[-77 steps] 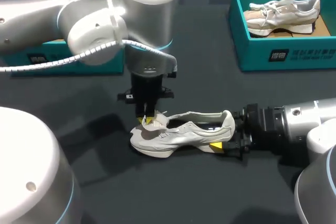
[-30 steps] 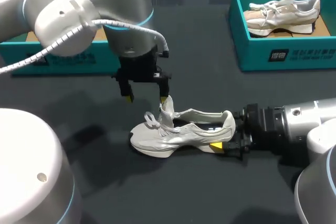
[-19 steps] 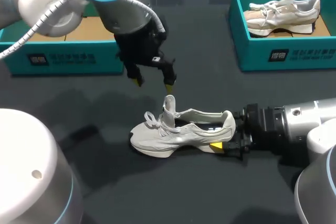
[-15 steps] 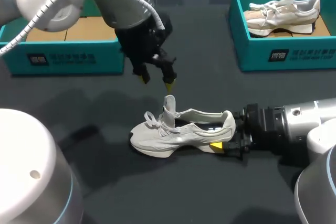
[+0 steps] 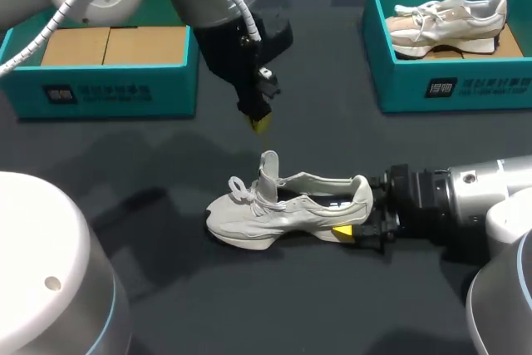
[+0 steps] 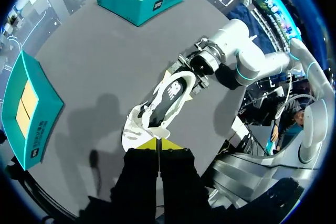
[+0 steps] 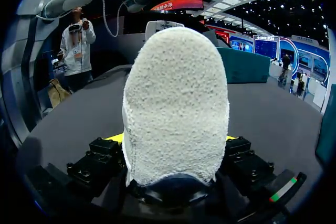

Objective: Take the shoe out of the shoebox, open the shoe tongue, remove and reinsert the insole, then place the shoe into the shoebox

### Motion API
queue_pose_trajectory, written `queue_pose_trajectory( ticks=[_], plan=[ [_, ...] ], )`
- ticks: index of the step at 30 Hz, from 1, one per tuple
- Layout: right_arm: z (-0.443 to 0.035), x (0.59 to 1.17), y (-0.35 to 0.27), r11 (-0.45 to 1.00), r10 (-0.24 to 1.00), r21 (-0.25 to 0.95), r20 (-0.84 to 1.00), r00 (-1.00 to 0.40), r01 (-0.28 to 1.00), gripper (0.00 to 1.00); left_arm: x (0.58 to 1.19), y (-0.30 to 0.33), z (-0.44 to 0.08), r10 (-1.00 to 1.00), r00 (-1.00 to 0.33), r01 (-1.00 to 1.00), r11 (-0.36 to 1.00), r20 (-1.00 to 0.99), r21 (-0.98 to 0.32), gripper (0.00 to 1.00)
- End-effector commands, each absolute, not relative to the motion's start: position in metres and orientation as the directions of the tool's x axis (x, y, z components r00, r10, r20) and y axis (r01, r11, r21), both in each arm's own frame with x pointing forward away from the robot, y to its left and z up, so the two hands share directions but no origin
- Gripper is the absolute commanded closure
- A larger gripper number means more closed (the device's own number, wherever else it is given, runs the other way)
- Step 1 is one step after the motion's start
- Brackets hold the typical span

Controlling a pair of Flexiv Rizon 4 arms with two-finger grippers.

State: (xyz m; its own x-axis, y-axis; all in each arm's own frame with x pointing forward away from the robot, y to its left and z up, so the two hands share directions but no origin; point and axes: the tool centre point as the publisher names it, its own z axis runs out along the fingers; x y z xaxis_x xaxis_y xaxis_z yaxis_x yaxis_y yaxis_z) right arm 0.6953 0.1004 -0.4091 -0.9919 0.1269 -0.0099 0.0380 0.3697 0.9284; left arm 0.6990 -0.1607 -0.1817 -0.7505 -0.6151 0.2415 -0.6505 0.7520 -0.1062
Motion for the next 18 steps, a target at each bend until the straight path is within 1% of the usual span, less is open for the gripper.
queue_pose_trajectory(
  ticks=[1,3,5,6,12,14,16,17,18],
  plan=[
    [-0.409,0.695,0.101,0.373,0.129,0.927,-0.011,-0.992,0.038,1.0,0.7,-0.164,-0.182,-0.616,-0.751,-0.65,0.754,0.239,-0.099,1.0],
    [-0.409,0.695,0.101,0.373,0.129,0.927,-0.011,-0.992,0.038,1.0,0.699,-0.168,-0.184,-0.557,-0.804,-0.587,0.799,0.205,-0.129,1.0],
    [-0.409,0.695,0.101,0.373,0.129,0.927,-0.011,-0.992,0.038,1.0,0.696,-0.171,-0.186,-0.477,-0.849,-0.515,0.844,0.227,-0.151,1.0],
    [-0.409,0.695,0.101,0.373,0.129,0.927,-0.011,-0.992,0.038,1.0,0.694,-0.171,-0.188,-0.453,-0.867,-0.488,0.856,0.207,-0.168,1.0],
    [-0.409,0.695,0.101,0.373,0.129,0.927,-0.011,-0.992,0.038,1.0,0.686,-0.181,-0.2,-0.351,-0.926,-0.374,0.905,0.14,-0.201,1.0],
    [-0.409,0.695,0.101,0.373,0.129,0.927,-0.011,-0.992,0.038,1.0,0.685,-0.186,-0.203,-0.35,-0.928,-0.369,0.91,0.128,-0.188,1.0],
    [-0.409,0.695,0.101,0.373,0.129,0.927,-0.011,-0.992,0.038,1.0,0.686,-0.191,-0.208,-0.286,-0.95,-0.306,0.934,0.127,-0.184,1.0],
    [-0.409,0.695,0.101,0.373,0.129,0.927,-0.011,-0.992,0.038,1.0,0.687,-0.192,-0.211,-0.22,-0.966,-0.243,0.952,0.14,-0.187,1.0],
    [-0.409,0.695,0.101,0.373,0.129,0.927,-0.011,-0.992,0.038,1.0,0.687,-0.192,-0.211,-0.22,-0.966,-0.243,0.952,0.14,-0.187,1.0]
  ],
)
